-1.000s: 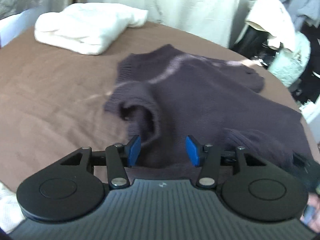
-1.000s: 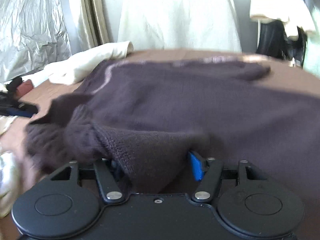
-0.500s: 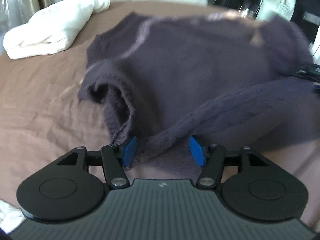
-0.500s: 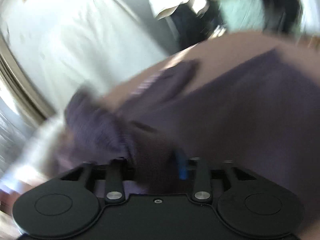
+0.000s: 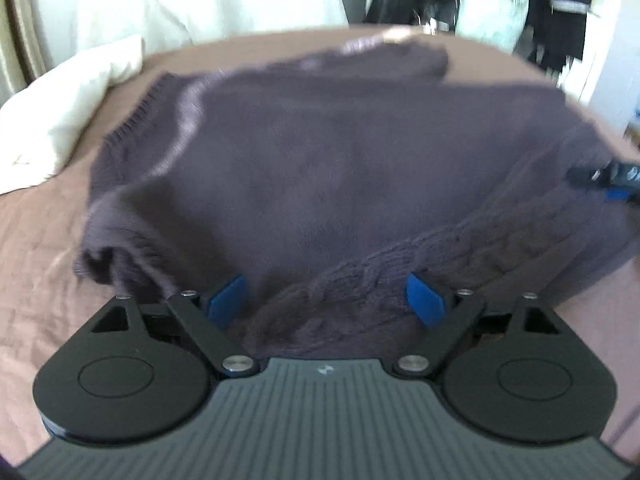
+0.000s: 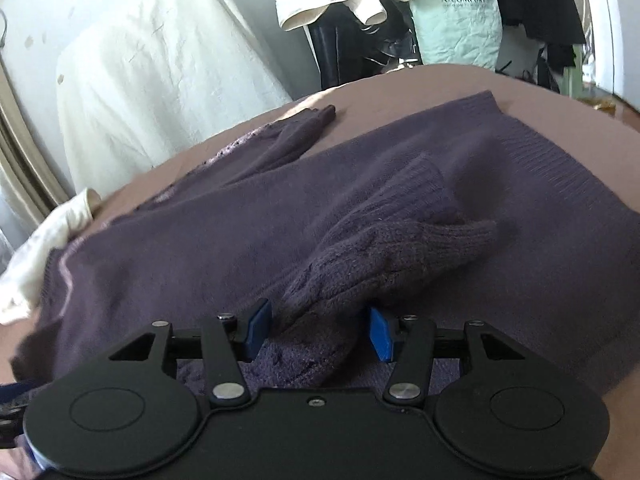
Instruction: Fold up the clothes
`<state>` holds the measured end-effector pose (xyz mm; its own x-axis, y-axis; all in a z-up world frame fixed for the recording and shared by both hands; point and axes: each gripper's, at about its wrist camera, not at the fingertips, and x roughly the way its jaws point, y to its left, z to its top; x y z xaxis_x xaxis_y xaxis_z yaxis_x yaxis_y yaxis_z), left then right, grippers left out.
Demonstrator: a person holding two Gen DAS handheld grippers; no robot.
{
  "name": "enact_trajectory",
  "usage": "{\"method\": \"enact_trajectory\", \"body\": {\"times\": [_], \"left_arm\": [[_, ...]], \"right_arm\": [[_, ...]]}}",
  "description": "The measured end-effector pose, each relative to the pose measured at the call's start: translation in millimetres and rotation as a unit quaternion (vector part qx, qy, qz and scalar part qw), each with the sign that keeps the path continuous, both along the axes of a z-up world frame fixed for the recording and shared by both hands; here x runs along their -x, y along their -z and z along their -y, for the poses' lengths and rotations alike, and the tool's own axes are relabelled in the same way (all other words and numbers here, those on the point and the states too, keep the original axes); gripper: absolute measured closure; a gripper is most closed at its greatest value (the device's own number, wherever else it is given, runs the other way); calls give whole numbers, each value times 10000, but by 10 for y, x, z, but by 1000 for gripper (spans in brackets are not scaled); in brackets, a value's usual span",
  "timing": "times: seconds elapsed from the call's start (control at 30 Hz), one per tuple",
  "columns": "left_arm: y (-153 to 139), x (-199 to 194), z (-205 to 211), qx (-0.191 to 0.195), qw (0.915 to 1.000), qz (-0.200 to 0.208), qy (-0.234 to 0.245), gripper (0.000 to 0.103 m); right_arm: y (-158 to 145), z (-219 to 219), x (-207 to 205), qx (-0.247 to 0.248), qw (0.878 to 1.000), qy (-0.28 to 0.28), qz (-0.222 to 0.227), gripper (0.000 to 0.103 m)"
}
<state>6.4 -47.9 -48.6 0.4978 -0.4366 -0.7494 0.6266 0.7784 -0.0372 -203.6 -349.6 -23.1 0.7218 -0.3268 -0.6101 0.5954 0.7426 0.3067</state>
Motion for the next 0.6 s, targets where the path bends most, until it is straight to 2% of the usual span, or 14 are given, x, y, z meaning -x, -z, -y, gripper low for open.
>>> {"method": "enact_trajectory", "body": {"times": [0.03, 0.07, 0.1, 0.17, 0.27, 0.37, 0.4, 0.5, 0.53, 0.57, 0.6], "left_arm": [[9, 26, 14, 39, 9999, -7, 138, 53], [-29, 72, 19, 87, 9994, -1, 322, 72], [-67, 118, 25, 135, 9986, 6, 506, 96], [-161, 236, 13, 213, 9965, 218, 779, 96], [-291, 374, -66, 430, 9943, 507, 830, 96], [-437, 349, -304, 1052, 9918, 376, 619, 96], [-470, 315, -393, 1297, 9898, 247, 537, 96], [-404, 47, -667, 2039, 9767, -637, 218, 94], [-310, -44, -699, 1962, 9774, -789, -49, 95], [-215, -135, -731, 1884, 9771, -940, -315, 95], [-131, -210, -746, 1741, 9778, -1022, -563, 95]], "right_arm": [[10, 6, 25, 41, 10000, -9, 26, 48], [0, 9, 56, 96, 9999, -29, 81, 64], [-14, 13, 88, 153, 9998, -49, 140, 76], [-119, 11, 174, 344, 9989, -21, 315, 77], [-393, -34, 284, 508, 9969, 116, 583, 81], [-725, -126, 420, 440, 9950, 163, 876, 82], [-845, -186, 473, 530, 9933, 147, 1017, 82], [-1201, -370, 576, 923, 9848, 10, 1469, 81], [-1279, -382, 518, 909, 9824, -138, 1628, 79], [-1351, -387, 449, 877, 9798, -293, 1773, 71], [-1373, -347, 304, 722, 9795, -492, 1815, 69]]}}
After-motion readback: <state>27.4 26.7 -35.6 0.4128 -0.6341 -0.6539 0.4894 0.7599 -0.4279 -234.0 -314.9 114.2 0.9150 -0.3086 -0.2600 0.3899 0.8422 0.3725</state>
